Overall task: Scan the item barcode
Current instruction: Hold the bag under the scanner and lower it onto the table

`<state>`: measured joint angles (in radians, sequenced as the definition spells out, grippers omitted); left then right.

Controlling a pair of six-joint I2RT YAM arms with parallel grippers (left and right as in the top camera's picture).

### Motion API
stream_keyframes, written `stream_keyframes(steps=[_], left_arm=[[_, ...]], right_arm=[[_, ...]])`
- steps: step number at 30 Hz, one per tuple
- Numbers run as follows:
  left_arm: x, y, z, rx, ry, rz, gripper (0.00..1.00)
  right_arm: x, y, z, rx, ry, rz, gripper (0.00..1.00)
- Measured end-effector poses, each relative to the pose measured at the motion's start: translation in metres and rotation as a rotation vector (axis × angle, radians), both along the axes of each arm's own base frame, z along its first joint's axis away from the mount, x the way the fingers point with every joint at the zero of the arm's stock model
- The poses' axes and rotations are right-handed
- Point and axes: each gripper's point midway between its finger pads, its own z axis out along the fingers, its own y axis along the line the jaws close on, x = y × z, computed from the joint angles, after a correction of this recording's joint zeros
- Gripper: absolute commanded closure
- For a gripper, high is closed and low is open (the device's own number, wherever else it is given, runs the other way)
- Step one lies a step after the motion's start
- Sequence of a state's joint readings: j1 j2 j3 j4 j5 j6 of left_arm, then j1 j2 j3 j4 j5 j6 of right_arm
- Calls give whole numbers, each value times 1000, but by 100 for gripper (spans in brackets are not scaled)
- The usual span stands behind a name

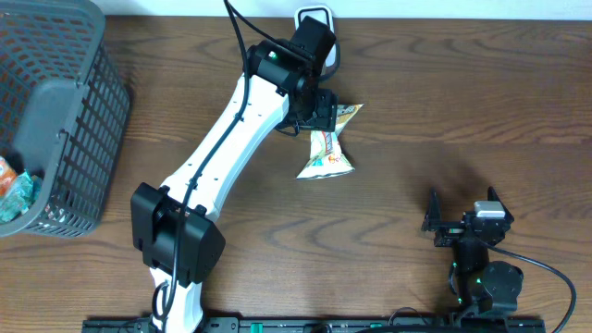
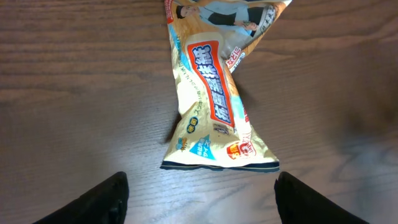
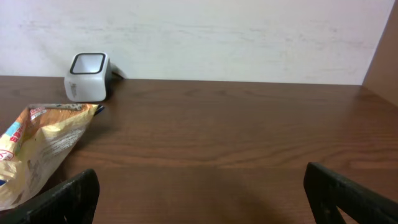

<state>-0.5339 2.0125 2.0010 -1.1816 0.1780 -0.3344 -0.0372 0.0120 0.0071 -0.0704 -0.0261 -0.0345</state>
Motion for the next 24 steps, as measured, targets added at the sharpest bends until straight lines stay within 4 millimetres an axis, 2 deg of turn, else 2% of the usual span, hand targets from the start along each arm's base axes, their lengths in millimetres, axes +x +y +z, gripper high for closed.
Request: stream_keyframes(steps=[21,24], left_arm=[[8,-5,2,-17,-40,-18,24],[14,-8,-1,-29,-61,-14,45]], right_arm=[[0,0,0,0,0,0,1],[0,0,0,0,0,0,1]])
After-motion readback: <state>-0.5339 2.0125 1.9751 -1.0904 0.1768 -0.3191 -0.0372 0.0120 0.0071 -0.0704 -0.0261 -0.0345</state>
